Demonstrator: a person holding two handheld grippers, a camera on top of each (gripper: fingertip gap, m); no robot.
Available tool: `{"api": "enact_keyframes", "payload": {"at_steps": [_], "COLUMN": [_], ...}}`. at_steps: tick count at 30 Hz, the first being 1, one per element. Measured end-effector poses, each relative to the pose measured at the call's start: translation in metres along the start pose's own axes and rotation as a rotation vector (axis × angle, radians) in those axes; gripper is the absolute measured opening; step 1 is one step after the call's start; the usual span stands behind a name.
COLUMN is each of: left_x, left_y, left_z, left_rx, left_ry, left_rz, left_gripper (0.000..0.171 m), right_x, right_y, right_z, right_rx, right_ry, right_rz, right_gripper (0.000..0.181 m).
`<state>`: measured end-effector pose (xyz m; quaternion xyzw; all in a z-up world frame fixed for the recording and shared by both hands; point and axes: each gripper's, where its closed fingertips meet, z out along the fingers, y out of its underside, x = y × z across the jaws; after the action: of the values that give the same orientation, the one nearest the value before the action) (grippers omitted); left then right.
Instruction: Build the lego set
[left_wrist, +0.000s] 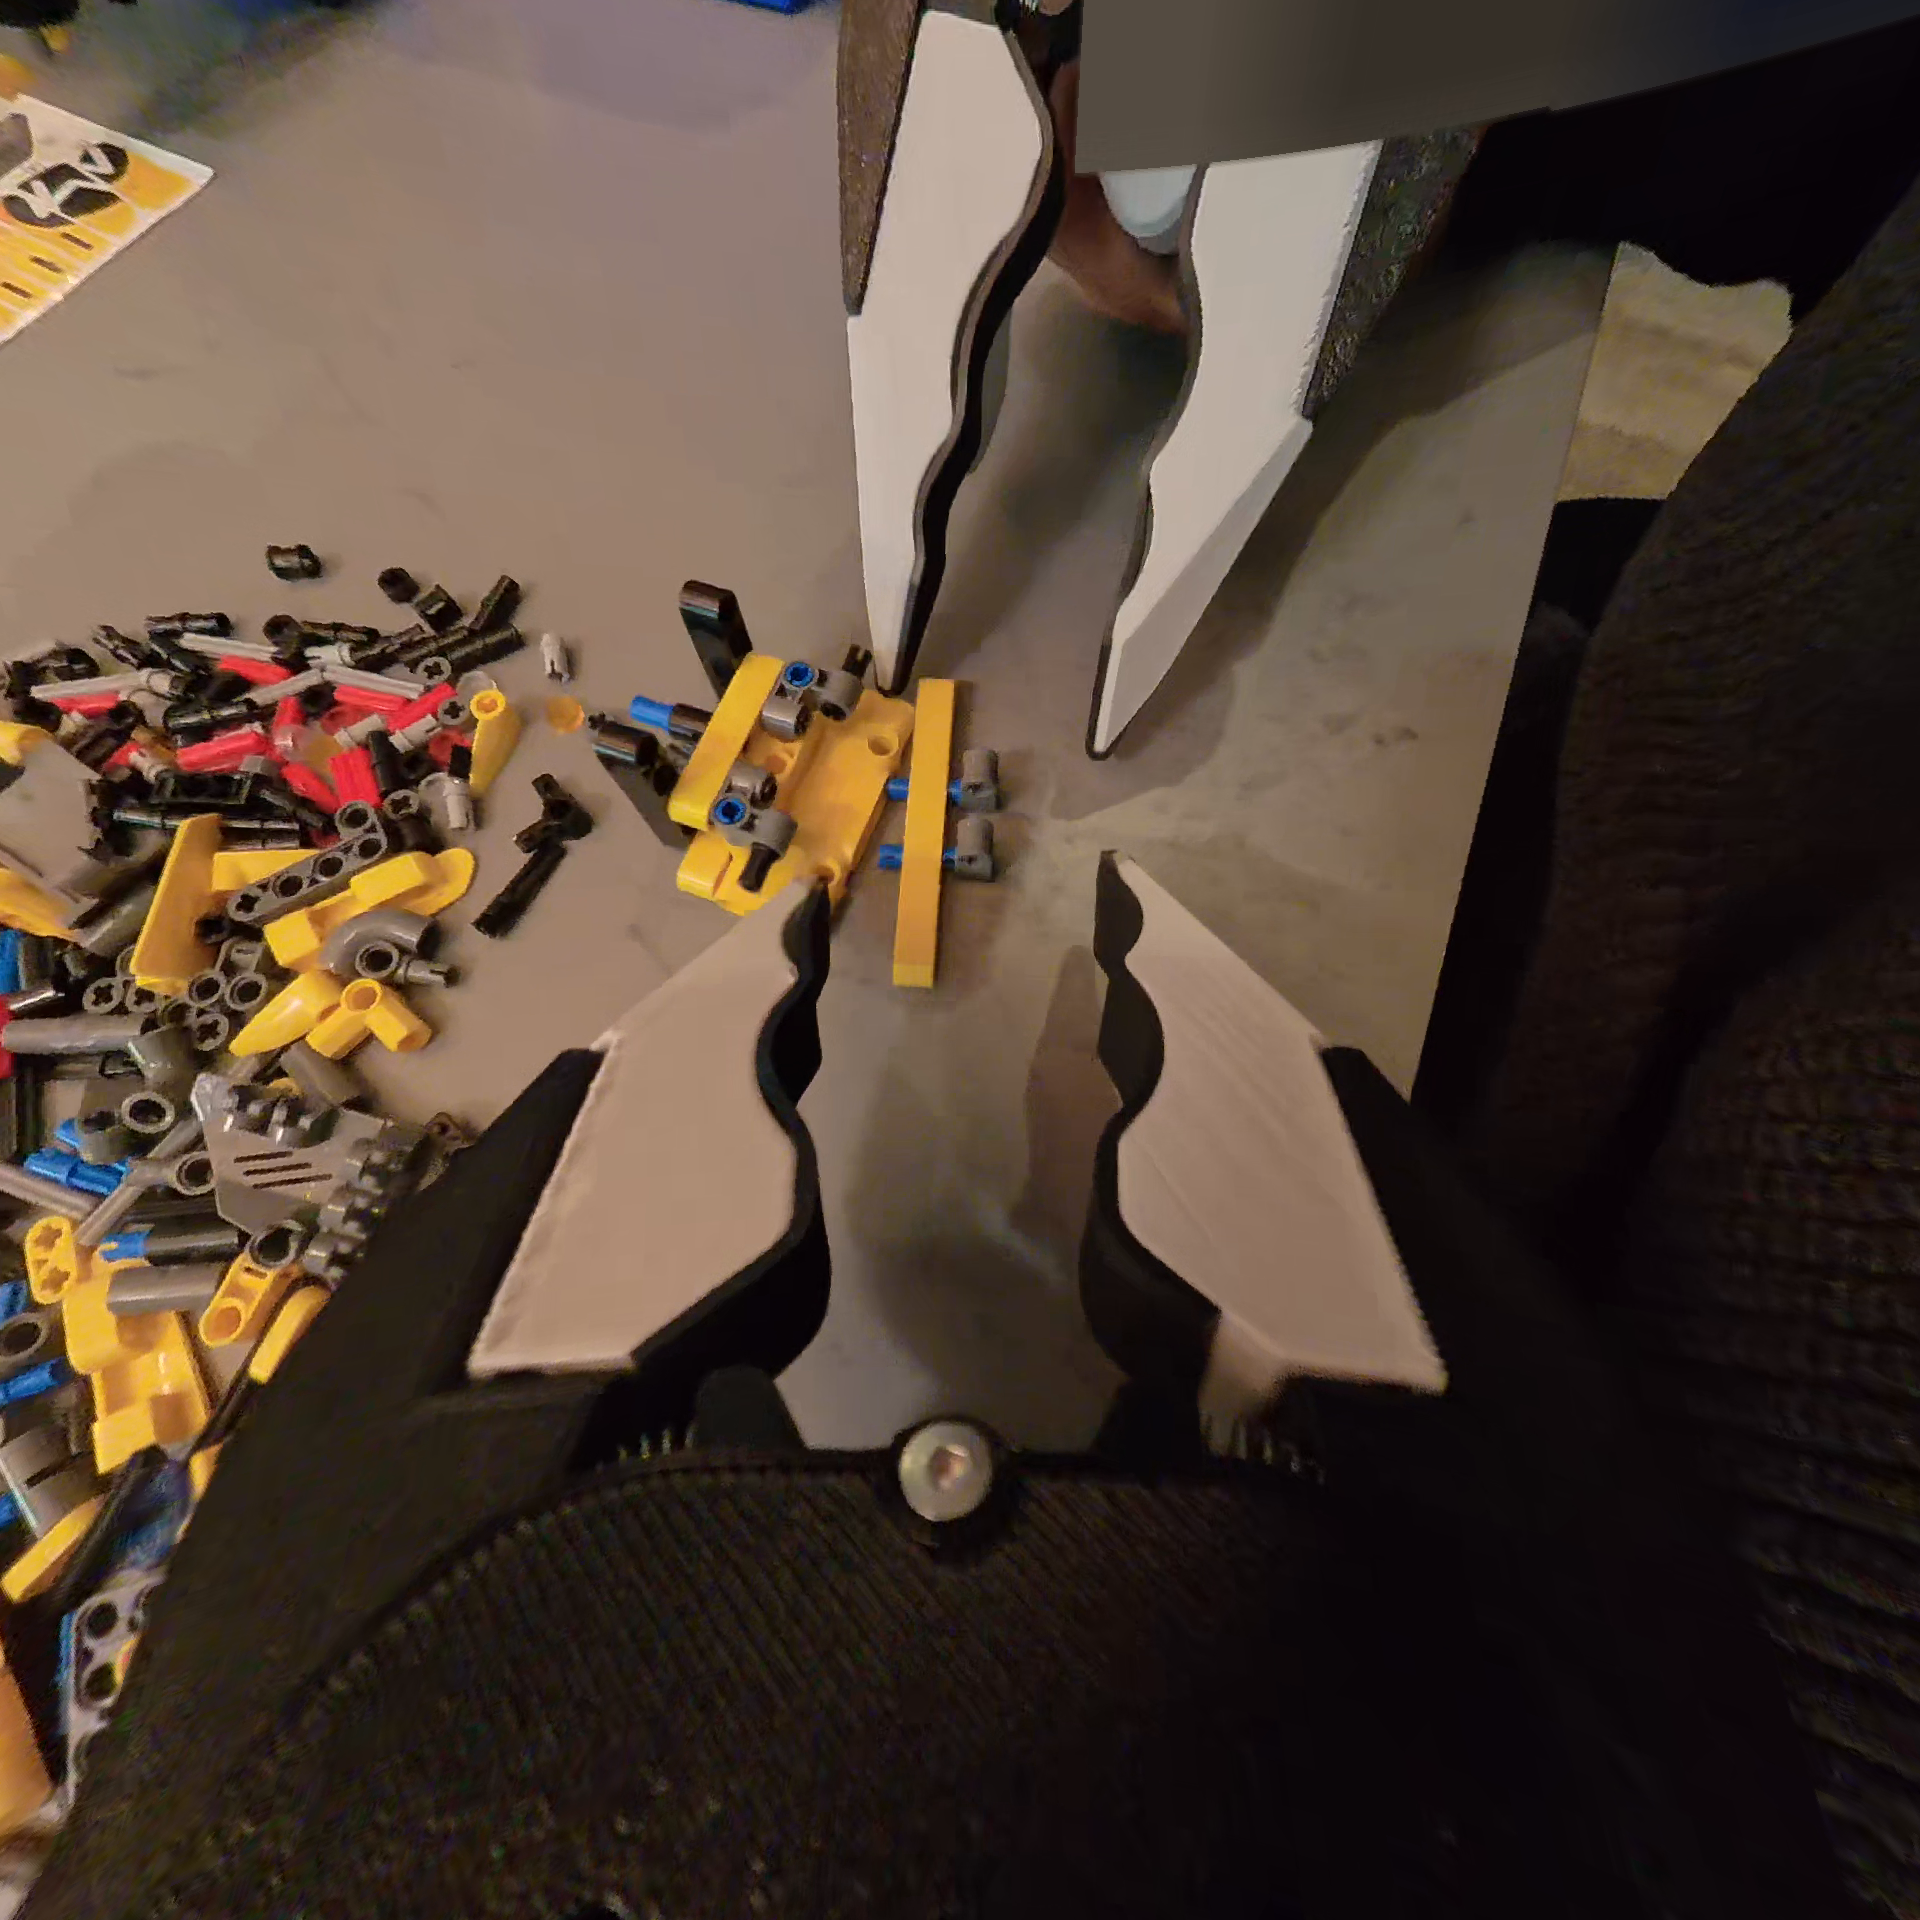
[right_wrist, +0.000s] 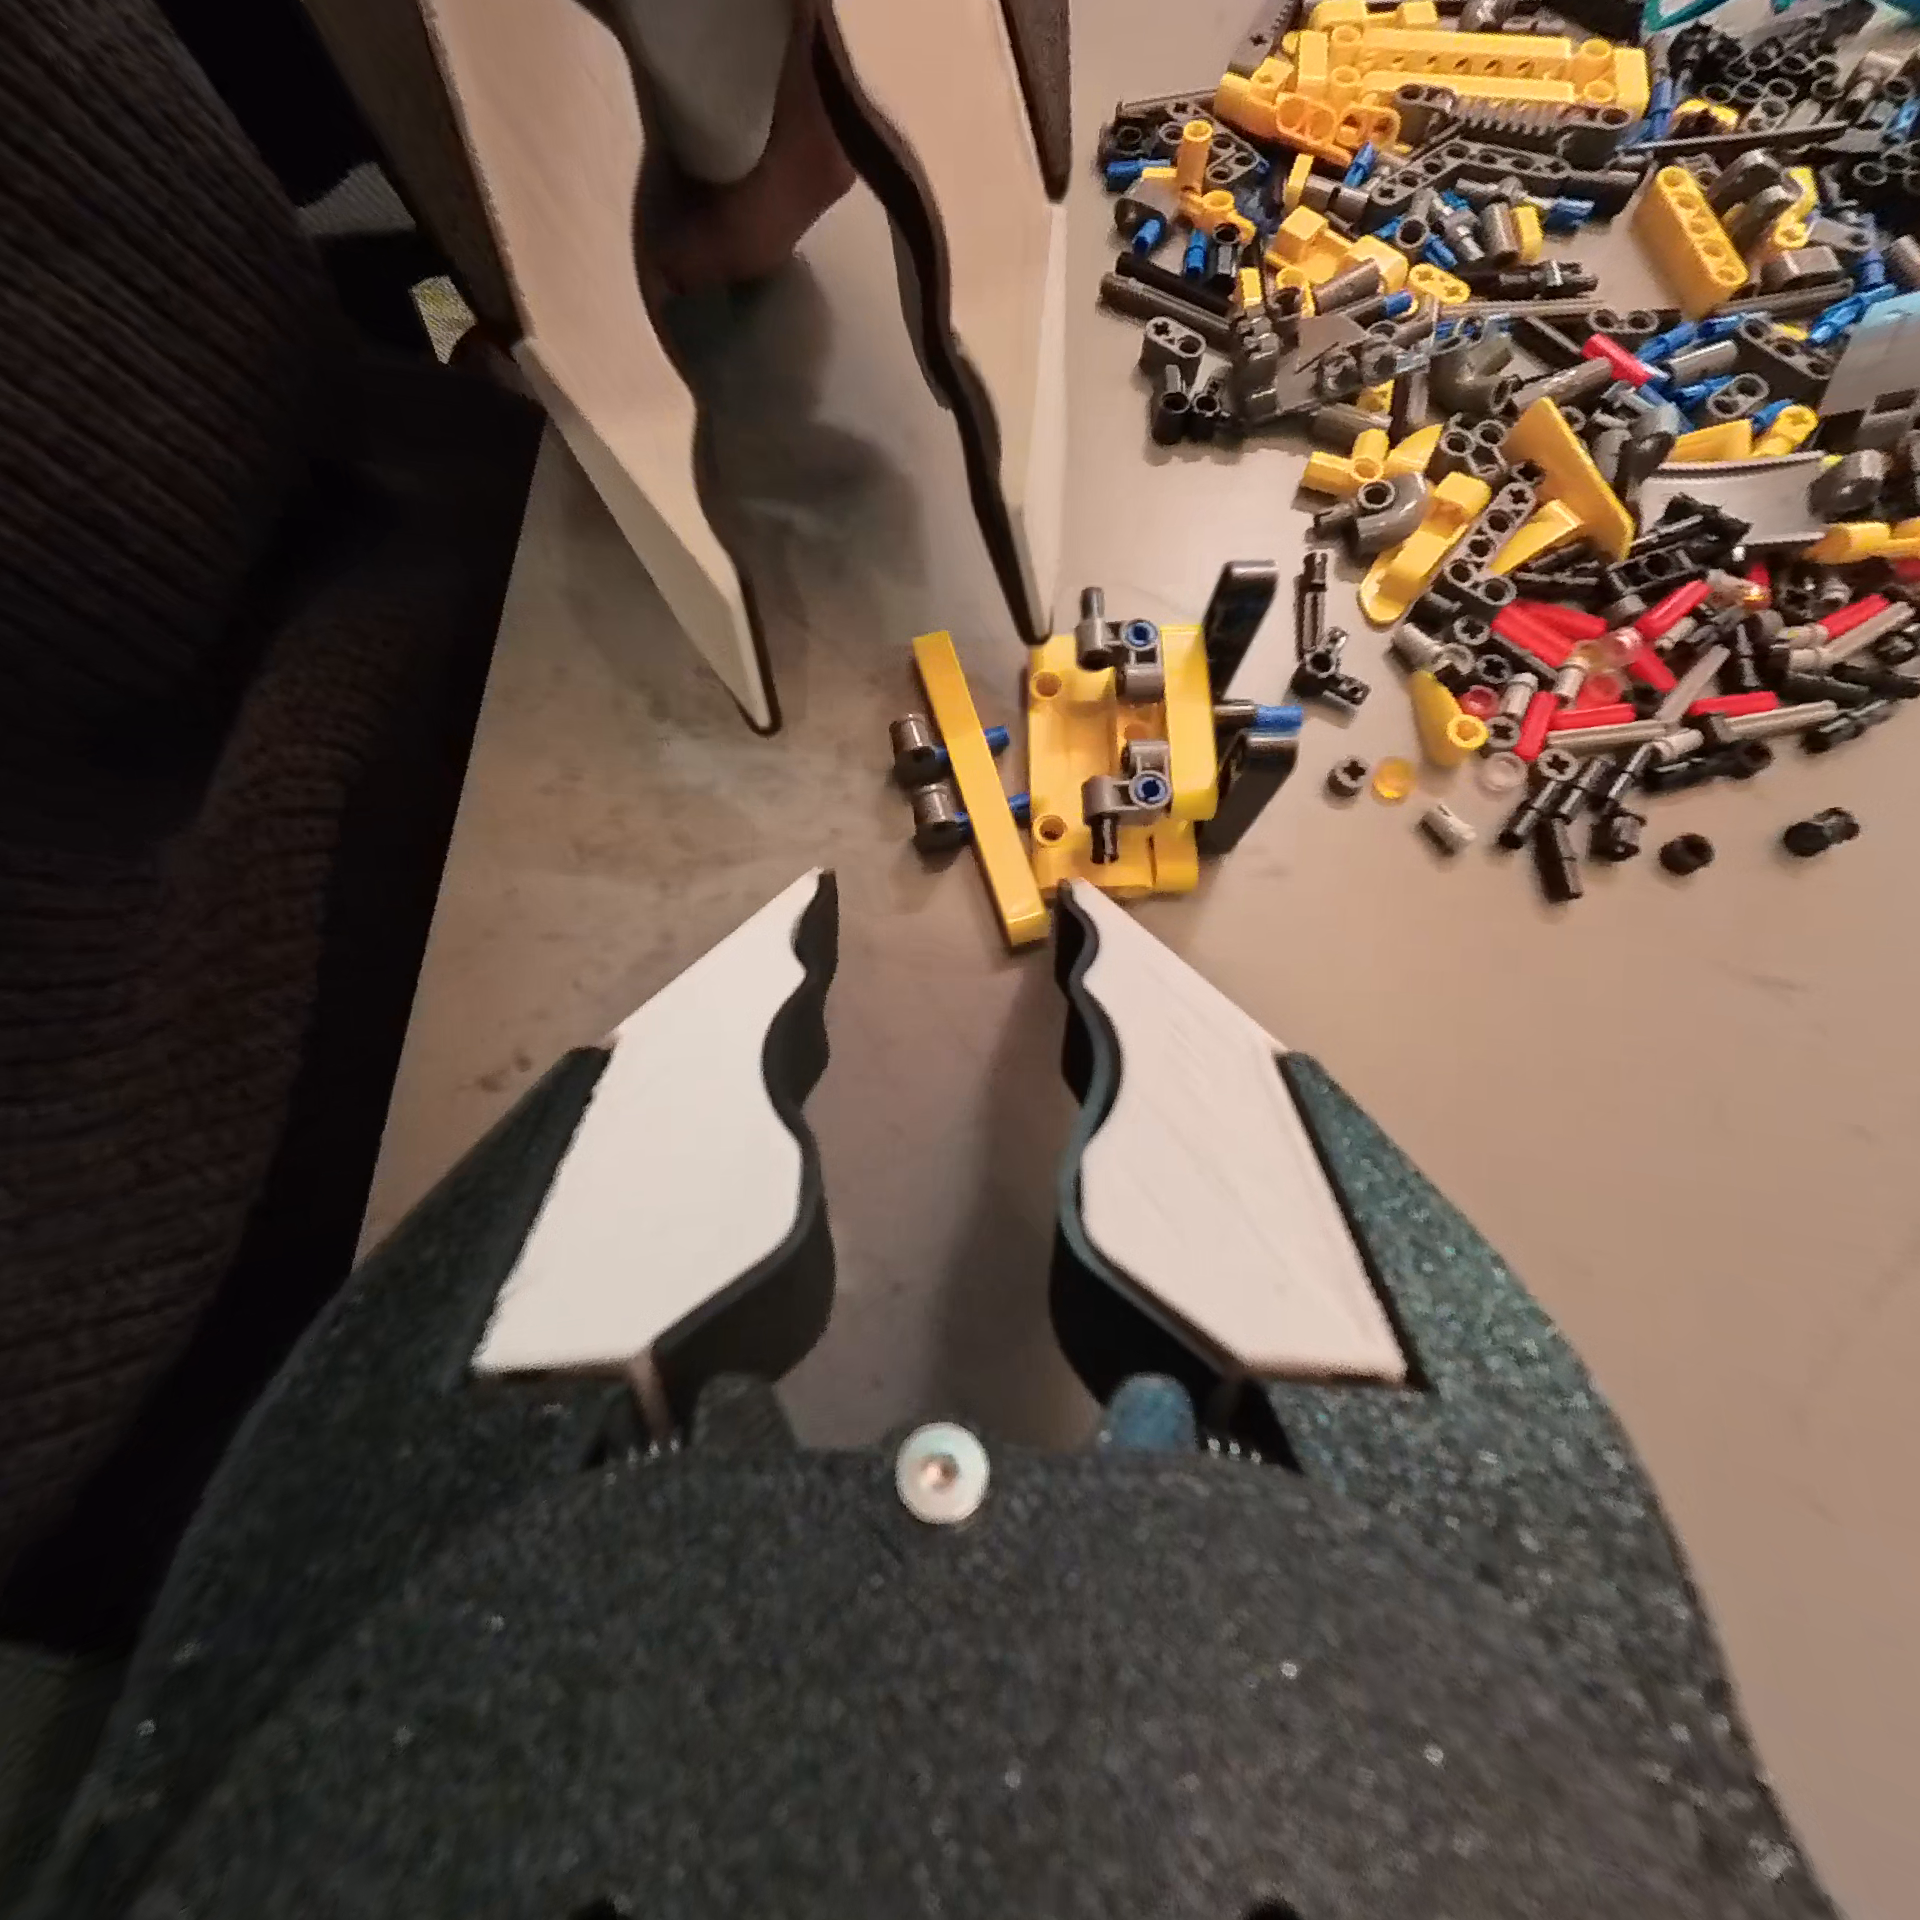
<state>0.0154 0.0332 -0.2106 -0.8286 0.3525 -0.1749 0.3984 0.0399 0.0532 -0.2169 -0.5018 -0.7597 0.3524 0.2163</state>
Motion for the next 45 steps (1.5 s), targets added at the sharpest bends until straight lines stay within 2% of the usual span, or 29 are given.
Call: {"api": "enact_keyframes", "payload": {"at_steps": [9, 13, 18, 21, 32, 45], "left_x": [0.008, 0.009, 0.014, 0.015, 0.015, 0.014], "left_y": [0.004, 0.005, 0.005, 0.005, 0.005, 0.005], "left_z": [0.010, 0.010, 0.010, 0.011, 0.011, 0.012], "left_rx": [-0.056, -0.062, -0.063, -0.063, -0.065, -0.067], "left_ry": [0.019, 0.024, 0.042, 0.046, 0.034, 0.027], "left_rz": [0.036, 0.040, 0.054, 0.055, 0.054, 0.047], "left_gripper": [0.038, 0.018, 0.018, 0.017, 0.017, 0.017], "right_x": [-0.004, -0.021, -0.020, -0.021, -0.017, -0.017], "right_y": [0.001, 0.002, -0.005, -0.009, -0.002, -0.002], "right_z": [-0.002, -0.001, 0.001, 0.003, 0.011, 0.012], "right_rx": [-0.015, -0.015, 0.014, 0.034, -0.030, -0.035], "right_ry": [-0.012, -0.125, -0.089, -0.085, -0.024, -0.012], "right_rz": [-0.016, 0.001, -0.033, -0.036, -0.053, -0.047], "right_gripper": [0.040, 0.035, 0.039, 0.032, 0.021, 0.019]}}
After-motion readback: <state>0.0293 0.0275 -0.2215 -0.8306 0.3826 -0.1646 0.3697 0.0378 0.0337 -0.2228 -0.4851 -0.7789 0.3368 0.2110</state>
